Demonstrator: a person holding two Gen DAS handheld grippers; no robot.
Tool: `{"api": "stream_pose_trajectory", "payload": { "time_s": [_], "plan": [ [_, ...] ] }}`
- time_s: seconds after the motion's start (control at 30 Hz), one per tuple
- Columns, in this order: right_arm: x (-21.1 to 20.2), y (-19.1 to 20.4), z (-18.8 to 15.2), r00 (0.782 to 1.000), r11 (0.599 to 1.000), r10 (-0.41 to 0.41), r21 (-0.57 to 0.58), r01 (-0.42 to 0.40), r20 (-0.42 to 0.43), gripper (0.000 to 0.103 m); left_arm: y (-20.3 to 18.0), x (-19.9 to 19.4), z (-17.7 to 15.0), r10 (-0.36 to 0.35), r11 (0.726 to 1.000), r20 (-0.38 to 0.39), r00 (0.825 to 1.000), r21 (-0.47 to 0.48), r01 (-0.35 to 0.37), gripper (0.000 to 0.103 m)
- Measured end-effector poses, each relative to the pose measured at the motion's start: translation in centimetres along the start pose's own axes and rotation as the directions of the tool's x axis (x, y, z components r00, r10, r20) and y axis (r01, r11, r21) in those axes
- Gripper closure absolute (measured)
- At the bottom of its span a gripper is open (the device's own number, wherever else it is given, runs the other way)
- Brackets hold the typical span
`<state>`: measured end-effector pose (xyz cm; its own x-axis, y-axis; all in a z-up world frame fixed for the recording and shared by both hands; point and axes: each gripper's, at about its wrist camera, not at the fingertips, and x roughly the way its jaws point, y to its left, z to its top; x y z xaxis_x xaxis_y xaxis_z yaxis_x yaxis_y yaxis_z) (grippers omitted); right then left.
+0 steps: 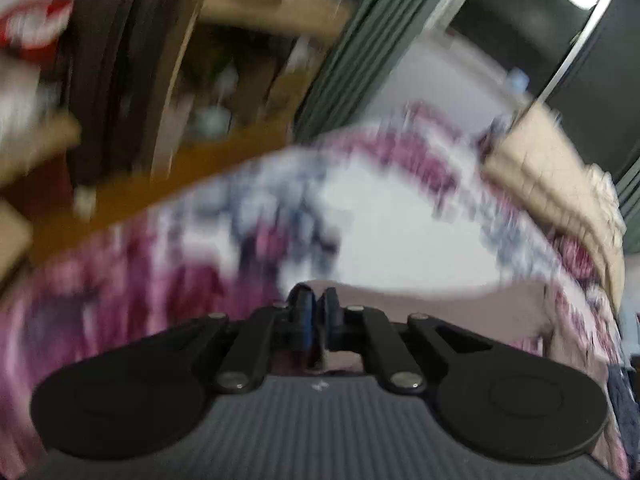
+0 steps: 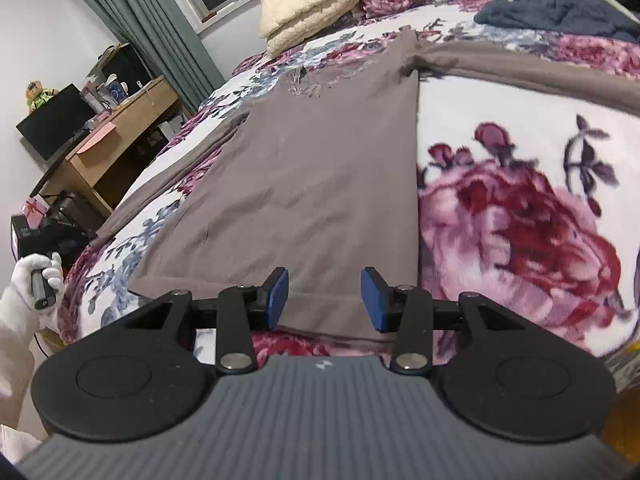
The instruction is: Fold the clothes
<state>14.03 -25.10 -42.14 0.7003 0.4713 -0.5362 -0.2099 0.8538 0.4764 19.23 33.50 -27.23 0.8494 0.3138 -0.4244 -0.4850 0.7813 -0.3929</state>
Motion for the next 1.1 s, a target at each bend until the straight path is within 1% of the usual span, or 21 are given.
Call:
{"api": "stream_pose_trajectory", "payload": {
  "time_s": [0.1, 0.13, 0.2, 0.27, 0.3, 0.33, 0.37, 0.43, 0.5, 0.53, 0.57, 0.6, 0.63, 0.7, 0.77, 0.87, 0.9, 0.93, 0.97, 1.0, 1.1],
  "plan": [
    [0.1, 0.2, 0.4, 1.000, 1.000, -0.010, -0.001, 0.010, -0.002, 0.061, 0.1, 0.1, 1.9, -0.002, 0.996, 0.079, 0.997, 0.084, -0.005, 0.098],
    [0.2, 0.3, 0.4, 1.000, 1.000, -0.012, -0.002, 0.012, -0.005, 0.061, 0.2, 0.6, 1.9, 0.003, 0.995, 0.066, 0.998, 0.095, -0.009, 0.097],
    [0.5, 0.4, 0.6, 1.000, 1.000, -0.014, -0.004, 0.014, -0.012, 0.061, 0.9, 2.7, 1.5, 0.061, 0.990, -0.028, 0.998, 0.130, -0.057, 0.095],
    [0.9, 0.6, 0.7, 1.000, 1.000, -0.017, -0.009, 0.017, -0.017, 0.061, 1.6, 4.1, 1.1, 0.134, 0.982, -0.104, 0.986, 0.147, -0.118, 0.090],
    [0.9, 0.7, 0.7, 1.000, 1.000, -0.021, -0.014, 0.021, -0.015, 0.061, 2.0, 4.4, 0.8, 0.175, 0.977, -0.133, 0.976, 0.146, -0.155, 0.083],
    [1.0, 0.8, 0.8, 1.000, 1.000, -0.026, -0.017, 0.026, -0.010, 0.060, 2.4, 4.3, 0.8, 0.190, 0.977, -0.140, 0.972, 0.122, -0.173, 0.070],
    [0.9, 0.8, 0.9, 1.000, 0.999, -0.031, -0.017, 0.031, -0.004, 0.059, 3.1, 3.5, 0.6, 0.206, 0.978, -0.140, 0.969, 0.069, -0.198, 0.064],
    [0.7, 0.6, 0.9, 0.999, 0.999, -0.052, -0.007, 0.052, 0.011, 0.052, 3.7, 1.3, 0.2, 0.171, 0.985, -0.114, 0.979, 0.014, -0.170, 0.059],
    [0.4, 0.3, 0.7, 0.996, 0.997, -0.083, 0.010, 0.083, 0.025, 0.050, 3.1, -1.2, -0.6, 0.085, 0.996, -0.123, 0.989, 0.029, -0.082, 0.058],
    [0.4, 0.0, 0.6, 0.995, 0.995, -0.096, 0.019, 0.096, 0.024, 0.050, 1.5, -2.2, -1.7, -0.001, 0.998, -0.164, 0.986, 0.060, 0.011, 0.058],
    [0.4, -0.3, 0.4, 0.994, 0.994, -0.109, 0.027, 0.108, 0.019, 0.050, -0.1, -3.3, -2.8, -0.084, 0.991, -0.208, 0.975, 0.087, 0.104, 0.058],
    [0.5, -0.5, 0.3, 0.992, 0.992, -0.124, 0.032, 0.124, 0.012, 0.050, -1.7, -4.4, -3.9, -0.167, 0.973, -0.256, 0.952, 0.110, 0.201, 0.057],
    [0.6, -0.7, 0.1, 0.990, 0.989, -0.142, 0.035, 0.142, 0.005, 0.050, -5.3, -5.8, -6.5, -0.274, 0.927, -0.361, 0.892, 0.147, 0.344, 0.056],
    [1.2, -1.1, -0.2, 0.982, 0.981, -0.191, 0.038, 0.191, -0.014, 0.050, -9.2, -7.3, -9.8, -0.362, 0.871, -0.454, 0.814, 0.146, 0.469, 0.053],
    [1.8, -1.2, -0.3, 0.977, 0.976, -0.214, 0.032, 0.214, -0.016, 0.050, -12.0, -8.0, -12.6, -0.392, 0.847, -0.486, 0.781, 0.143, 0.513, 0.051],
    [2.4, -1.1, -0.5, 0.978, 0.978, -0.209, 0.026, 0.209, -0.014, 0.052, -14.5, -7.6, -15.9, -0.397, 0.837, -0.546, 0.738, 0.116, 0.535, 0.052],
    [2.6, -1.0, -0.7, 0.978, 0.978, -0.209, 0.014, 0.209, -0.021, 0.067, -15.4, -7.4, -17.1, -0.396, 0.835, -0.567, 0.722, 0.105, 0.541, 0.055],
    [2.8, -0.8, -0.8, 0.976, 0.977, -0.215, 0.000, 0.215, -0.027, 0.083, -15.5, -7.5, -17.6, -0.368, 0.838, -0.561, 0.741, 0.146, 0.526, 0.068],
    [3.0, -0.5, -1.0, 0.969, 0.970, -0.244, -0.022, 0.244, -0.023, 0.092, -15.7, -7.5, -18.2, -0.340, 0.839, -0.555, 0.759, 0.185, 0.511, 0.082],
    [2.9, -0.2, -1.4, 0.965, 0.964, -0.262, -0.038, 0.262, -0.015, 0.099, -15.4, -7.7, -18.7, -0.320, 0.835, -0.566, 0.760, 0.209, 0.508, 0.097],
    [1.9, 0.2, -1.8, 0.968, 0.968, -0.250, -0.040, 0.250, 0.004, 0.100, -14.7, -8.1, -18.4, -0.311, 0.853, -0.570, 0.761, 0.186, 0.488, 0.100]
  ]
}}
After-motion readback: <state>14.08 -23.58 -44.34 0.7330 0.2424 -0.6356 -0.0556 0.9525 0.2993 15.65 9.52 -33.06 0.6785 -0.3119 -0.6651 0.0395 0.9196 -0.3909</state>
